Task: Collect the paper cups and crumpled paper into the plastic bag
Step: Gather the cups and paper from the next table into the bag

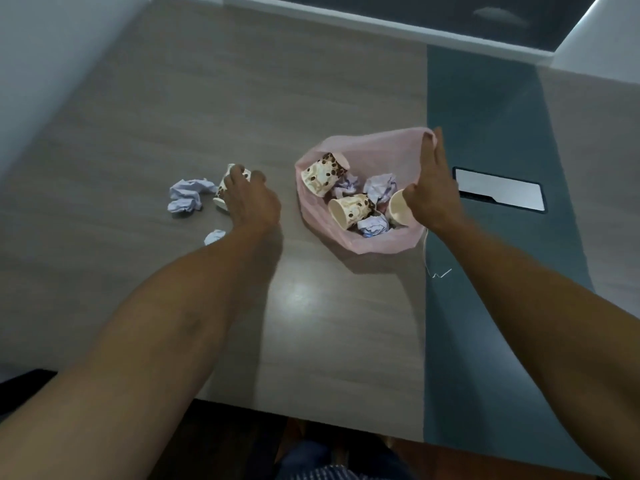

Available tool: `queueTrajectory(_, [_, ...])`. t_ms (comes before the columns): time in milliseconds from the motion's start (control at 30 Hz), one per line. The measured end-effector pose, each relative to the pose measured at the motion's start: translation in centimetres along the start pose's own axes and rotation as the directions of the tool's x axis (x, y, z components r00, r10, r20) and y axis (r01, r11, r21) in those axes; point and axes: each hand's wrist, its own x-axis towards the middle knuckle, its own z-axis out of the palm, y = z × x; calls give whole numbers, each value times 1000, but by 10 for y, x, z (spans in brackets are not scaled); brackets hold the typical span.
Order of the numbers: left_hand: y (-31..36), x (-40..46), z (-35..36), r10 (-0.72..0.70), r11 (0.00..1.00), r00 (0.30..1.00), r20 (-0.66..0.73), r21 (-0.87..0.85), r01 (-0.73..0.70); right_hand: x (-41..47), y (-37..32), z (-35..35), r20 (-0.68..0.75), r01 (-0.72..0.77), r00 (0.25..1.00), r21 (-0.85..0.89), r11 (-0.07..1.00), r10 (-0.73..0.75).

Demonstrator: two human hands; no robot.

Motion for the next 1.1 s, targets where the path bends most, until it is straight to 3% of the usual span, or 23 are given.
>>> queueTrajectory(200, [-50, 36, -2, -15, 975, 980, 199, 220, -30, 10, 2, 6, -5, 3, 1000, -50, 999, -4])
queueTrajectory(400, [-51, 38, 13, -10, 961, 978, 208, 271, -48, 15, 7, 12, 24, 14, 1000, -64, 998, -13])
queueTrajectory(467, [-44, 31, 11, 29, 971, 985, 168, 228, -67, 15, 9, 12, 25, 21, 999, -50, 999, -19])
queueTrajectory(567, [-20, 16, -1, 142, 990, 988, 59, -12, -141, 14, 9, 9, 28, 20, 999, -18, 1000, -20])
queueTrajectory(633, [7, 2, -9, 223, 948, 975, -14, -231, -220, 13, 7, 5, 32, 15, 999, -11, 1000, -14])
queueTrajectory(733, [47, -18, -7, 394, 836, 919, 26, -425, -347, 12, 6, -3, 43, 6, 999, 2, 1000, -6])
queueTrajectory(833, [84, -33, 6, 554, 752, 826, 104, -488, -444, 12, 10, -11, 49, 2, 999, 0, 1000, -2])
queueTrajectory(900, [107, -42, 16, 587, 738, 796, 148, -502, -451, 11, 12, -13, 50, 7, 999, -9, 1000, -7])
queueTrajectory(1100, [129, -51, 44, 546, 815, 820, 171, -335, -472, 6, 22, -12, 53, 38, 998, -20, 999, -37])
